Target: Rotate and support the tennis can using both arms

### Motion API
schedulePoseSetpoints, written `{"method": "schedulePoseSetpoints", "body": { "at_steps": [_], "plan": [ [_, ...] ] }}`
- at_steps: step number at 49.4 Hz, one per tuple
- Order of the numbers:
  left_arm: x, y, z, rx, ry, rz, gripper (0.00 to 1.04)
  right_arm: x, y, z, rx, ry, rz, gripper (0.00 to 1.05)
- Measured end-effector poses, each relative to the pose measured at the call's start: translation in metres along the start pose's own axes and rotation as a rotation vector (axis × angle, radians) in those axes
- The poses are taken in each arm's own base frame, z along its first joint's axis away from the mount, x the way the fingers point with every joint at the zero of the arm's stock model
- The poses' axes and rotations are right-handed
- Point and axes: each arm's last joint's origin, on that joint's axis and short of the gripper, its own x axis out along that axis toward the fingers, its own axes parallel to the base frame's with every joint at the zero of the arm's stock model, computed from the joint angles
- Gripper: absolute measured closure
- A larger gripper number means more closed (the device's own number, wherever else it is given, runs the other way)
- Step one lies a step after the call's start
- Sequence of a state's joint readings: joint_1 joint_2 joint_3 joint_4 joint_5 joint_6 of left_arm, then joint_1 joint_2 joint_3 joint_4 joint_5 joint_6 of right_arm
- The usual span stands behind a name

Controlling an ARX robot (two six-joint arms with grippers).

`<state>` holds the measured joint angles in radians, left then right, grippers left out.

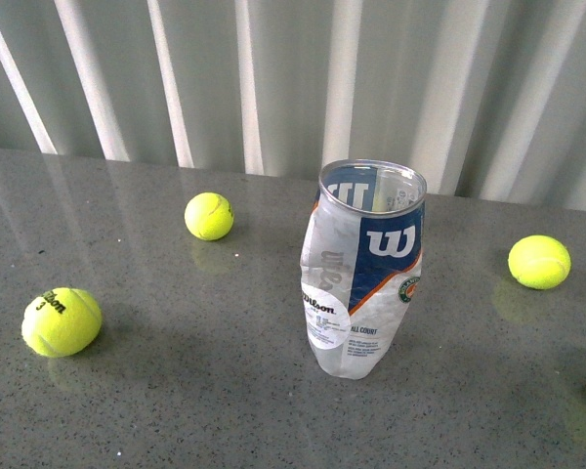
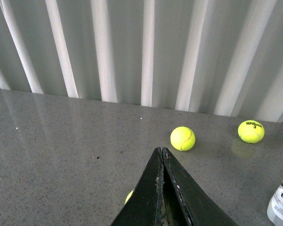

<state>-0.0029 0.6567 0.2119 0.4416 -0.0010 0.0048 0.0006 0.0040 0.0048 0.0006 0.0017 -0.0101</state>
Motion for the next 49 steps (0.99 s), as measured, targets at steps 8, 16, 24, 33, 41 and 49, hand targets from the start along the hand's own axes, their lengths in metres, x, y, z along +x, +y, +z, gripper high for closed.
{"method": "schedulePoseSetpoints", "body": {
  "at_steps": [8,16,24,33,41,49],
  "plan": [
    [-0.01,0.0,-0.014,-0.003,0.002,0.001,1.01,0.0,0.0,0.0,0.0,0.0,0.003,0.07],
    [-0.018,0.0,-0.021,-0.003,-0.003,0.0,1.01,0.0,0.0,0.0,0.0,0.0,0.002,0.07],
    [-0.024,0.0,-0.028,-0.003,0.002,0.001,1.01,0.0,0.0,0.0,0.0,0.0,0.003,0.07],
    [-0.029,0.0,-0.033,-0.004,-0.002,0.0,1.01,0.0,0.0,0.0,0.0,0.0,0.002,0.07],
    [-0.034,0.0,-0.037,-0.004,0.0,0.001,1.01,0.0,0.0,0.0,0.0,0.0,0.003,0.07],
    [-0.038,0.0,-0.038,-0.005,-0.027,0.0,1.01,0.0,0.0,0.0,0.0,0.0,0.002,0.07]
  ]
}}
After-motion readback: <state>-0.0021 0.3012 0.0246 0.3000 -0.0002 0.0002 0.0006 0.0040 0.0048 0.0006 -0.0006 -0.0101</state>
